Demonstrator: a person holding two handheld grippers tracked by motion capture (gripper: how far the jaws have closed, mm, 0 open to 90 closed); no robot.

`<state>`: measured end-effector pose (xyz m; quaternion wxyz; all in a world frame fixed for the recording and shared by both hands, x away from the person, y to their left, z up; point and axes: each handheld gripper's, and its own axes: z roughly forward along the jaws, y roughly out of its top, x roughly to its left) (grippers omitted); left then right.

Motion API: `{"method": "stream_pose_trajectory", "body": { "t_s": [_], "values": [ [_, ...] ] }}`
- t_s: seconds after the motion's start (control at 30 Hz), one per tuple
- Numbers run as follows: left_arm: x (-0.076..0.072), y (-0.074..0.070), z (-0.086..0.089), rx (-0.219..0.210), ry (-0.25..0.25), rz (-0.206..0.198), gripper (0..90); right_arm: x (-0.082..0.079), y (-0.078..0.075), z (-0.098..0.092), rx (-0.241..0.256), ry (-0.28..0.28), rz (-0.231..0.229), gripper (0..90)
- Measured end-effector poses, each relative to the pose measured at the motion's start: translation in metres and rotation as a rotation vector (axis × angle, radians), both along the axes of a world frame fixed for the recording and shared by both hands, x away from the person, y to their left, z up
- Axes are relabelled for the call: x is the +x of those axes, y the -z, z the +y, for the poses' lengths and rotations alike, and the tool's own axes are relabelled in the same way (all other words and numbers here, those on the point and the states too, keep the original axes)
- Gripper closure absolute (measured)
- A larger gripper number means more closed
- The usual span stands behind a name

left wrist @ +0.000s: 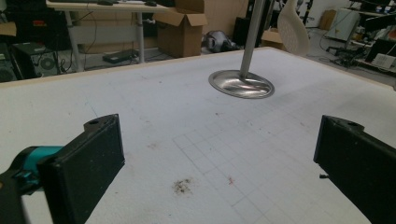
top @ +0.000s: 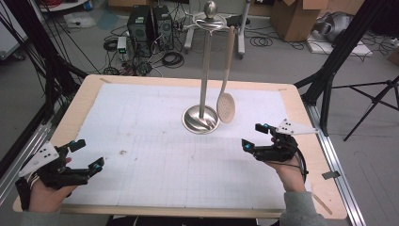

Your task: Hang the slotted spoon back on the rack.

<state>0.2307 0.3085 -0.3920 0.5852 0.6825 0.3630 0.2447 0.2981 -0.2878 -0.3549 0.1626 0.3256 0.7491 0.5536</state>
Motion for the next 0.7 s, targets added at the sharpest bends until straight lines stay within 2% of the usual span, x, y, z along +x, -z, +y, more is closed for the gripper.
{"method": "stream_pose_trajectory", "body": {
  "t_s": [0.47,0.6,0.7],
  "values": [
    [0.007,0.002,-0.003,0.001,0.011,0.009,2.0,-0.012,0.012,-0.016,0.021,0.047,-0.004,14.1],
    [0.008,0.003,-0.003,0.001,0.012,0.01,2.0,-0.015,0.016,-0.02,-0.014,0.067,-0.009,13.9],
    [0.009,0.003,-0.003,-0.004,0.007,0.008,2.0,-0.019,0.021,-0.025,-0.021,0.083,-0.004,13.8]
  ]
}}
